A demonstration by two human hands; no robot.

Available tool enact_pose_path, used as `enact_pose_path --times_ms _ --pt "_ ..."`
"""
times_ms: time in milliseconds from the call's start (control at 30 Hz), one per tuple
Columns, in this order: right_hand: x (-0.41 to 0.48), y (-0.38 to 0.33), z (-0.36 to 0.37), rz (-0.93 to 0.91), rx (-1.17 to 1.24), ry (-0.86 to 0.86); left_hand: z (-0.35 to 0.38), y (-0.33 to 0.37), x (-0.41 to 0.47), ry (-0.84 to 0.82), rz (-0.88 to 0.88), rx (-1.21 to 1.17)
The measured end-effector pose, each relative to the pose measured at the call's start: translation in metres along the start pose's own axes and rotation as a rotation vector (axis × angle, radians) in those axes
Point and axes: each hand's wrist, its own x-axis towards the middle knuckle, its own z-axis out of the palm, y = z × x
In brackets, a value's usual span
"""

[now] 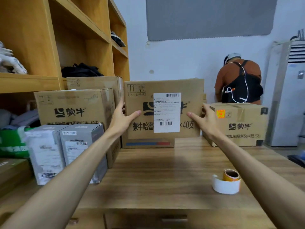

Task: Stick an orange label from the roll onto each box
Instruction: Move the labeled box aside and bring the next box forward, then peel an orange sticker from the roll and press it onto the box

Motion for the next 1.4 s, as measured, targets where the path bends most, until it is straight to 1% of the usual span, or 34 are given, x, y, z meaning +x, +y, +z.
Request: enact_pose_path --times_ms 233,333,533,633,700,800,867,933,967,1000,1067,1133,1200,1233,1300,1367,1400 --pt "-0.069 0.031 0.02 0.15 0.053 -0.072 0.008 -0.053 -0.069 -0.002 -0.169 -0.041" --pt "-0.088 0.044 0.028 0.191 0.091 -0.073 0.016 -0.072 -0.084 -0.01 -0.199 -0.042" --pt "-0.109 0.067 0.035 0.195 0.105 -0.094 0.029 -0.09 -0.107 0.009 -0.222 -0.048" --pt "-0.117 0.077 0.036 0.189 0.057 -0.11 0.034 -0.1 -0.115 -0.014 -0.267 -0.037" --pt "-0.121 0.079 0.037 0.194 0.012 -0.117 0.036 -0.099 -0.116 -0.035 -0.262 -0.02" --pt "-0.119 0.074 0.034 0.205 -0.035 -0.159 0.029 -0.099 -0.109 -0.11 -0.263 0.034" --pt "-0.112 0.069 0.027 0.191 -0.116 -0.209 0.024 -0.099 -0.105 -0.079 -0.253 0.058" --pt "-0.106 0.068 0.015 0.149 -0.262 -0.248 0.026 -0.097 -0.107 0.079 -0.214 0.136" --pt "-0.105 0.068 0.008 0.125 -0.339 -0.262 0.03 -0.093 -0.11 0.168 -0.148 0.182" --pt "-0.104 0.07 0.0 0.102 -0.42 -0.267 0.035 -0.091 -0.113 0.237 -0.04 0.239" --pt "-0.105 0.076 -0.017 0.052 -0.567 -0.265 0.051 -0.087 -0.119 0.3 0.207 0.389" --pt "-0.108 0.08 -0.035 0.012 -0.65 -0.257 0.075 -0.083 -0.123 0.301 0.362 0.507" --pt "-0.115 0.082 -0.052 0.007 -0.689 -0.25 0.105 -0.075 -0.125 0.24 0.442 0.512" --pt "-0.119 0.082 -0.06 0.005 -0.701 -0.252 0.12 -0.07 -0.127 0.162 0.478 0.484" --pt "-0.128 0.082 -0.076 0.01 -0.707 -0.272 0.153 -0.06 -0.135 -0.092 0.493 0.403" --pt "-0.135 0.084 -0.091 0.04 -0.684 -0.302 0.184 -0.049 -0.144 -0.341 0.424 0.35" --pt "-0.138 0.086 -0.098 0.054 -0.672 -0.309 0.199 -0.044 -0.148 -0.418 0.393 0.329"
